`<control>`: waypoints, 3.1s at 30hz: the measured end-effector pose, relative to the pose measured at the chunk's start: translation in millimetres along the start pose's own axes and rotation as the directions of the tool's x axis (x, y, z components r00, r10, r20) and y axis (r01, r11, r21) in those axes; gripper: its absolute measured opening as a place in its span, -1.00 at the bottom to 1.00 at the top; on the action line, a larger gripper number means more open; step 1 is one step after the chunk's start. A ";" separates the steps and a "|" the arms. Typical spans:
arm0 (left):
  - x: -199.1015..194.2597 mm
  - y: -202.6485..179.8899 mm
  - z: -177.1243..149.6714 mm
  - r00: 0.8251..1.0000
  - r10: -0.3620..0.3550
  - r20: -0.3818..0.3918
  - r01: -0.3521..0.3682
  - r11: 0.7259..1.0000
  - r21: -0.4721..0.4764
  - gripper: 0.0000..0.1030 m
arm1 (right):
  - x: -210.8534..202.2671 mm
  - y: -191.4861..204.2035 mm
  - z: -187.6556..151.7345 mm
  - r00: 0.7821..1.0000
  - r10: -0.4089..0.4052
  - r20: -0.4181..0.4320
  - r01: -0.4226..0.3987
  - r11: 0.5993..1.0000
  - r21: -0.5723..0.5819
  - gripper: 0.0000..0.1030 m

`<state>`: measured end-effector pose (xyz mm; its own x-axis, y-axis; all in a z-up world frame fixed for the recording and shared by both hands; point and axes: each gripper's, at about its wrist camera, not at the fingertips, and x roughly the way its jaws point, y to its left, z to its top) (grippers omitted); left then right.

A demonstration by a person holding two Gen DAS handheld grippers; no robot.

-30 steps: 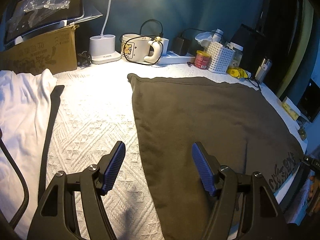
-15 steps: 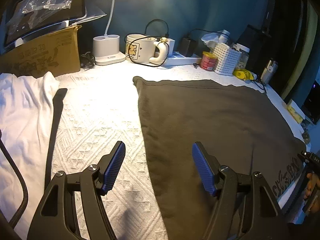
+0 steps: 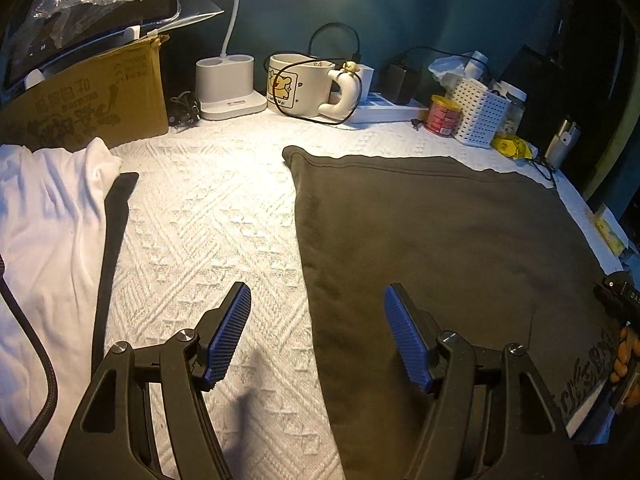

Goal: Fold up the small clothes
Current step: 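Open both grippers and move the right gripper to the shirt side, then grasp the shirt side with the right gripper and fold it over the other half, then open the right gripper and withdraw both grippers from the folded shirt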

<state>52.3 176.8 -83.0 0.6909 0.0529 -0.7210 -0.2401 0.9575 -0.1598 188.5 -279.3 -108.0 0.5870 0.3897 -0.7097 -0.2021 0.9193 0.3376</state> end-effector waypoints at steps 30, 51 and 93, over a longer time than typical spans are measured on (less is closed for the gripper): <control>-9.1 18.8 10.8 0.996 -0.057 0.069 0.058 0.998 -0.012 0.34 | 12.7 118.8 29.8 0.992 0.118 -0.040 -0.125 0.931 -0.343 -0.72; -35.9 46.0 -7.7 0.984 -0.107 0.141 0.116 0.991 -0.060 0.34 | 36.7 245.7 -17.1 0.971 0.160 -0.179 -0.234 0.799 -0.554 -0.72; -70.4 50.4 -15.3 0.987 -0.050 0.153 0.054 0.998 -0.024 0.34 | -30.6 324.5 -97.0 0.856 0.362 -0.368 -0.516 0.576 -0.634 0.11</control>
<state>-18.9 217.0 -50.5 0.7983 0.0480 -0.6004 -0.2185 0.9520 -0.2144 28.9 12.3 -36.7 0.1406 0.6869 -0.7130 -0.9164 0.3630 0.1690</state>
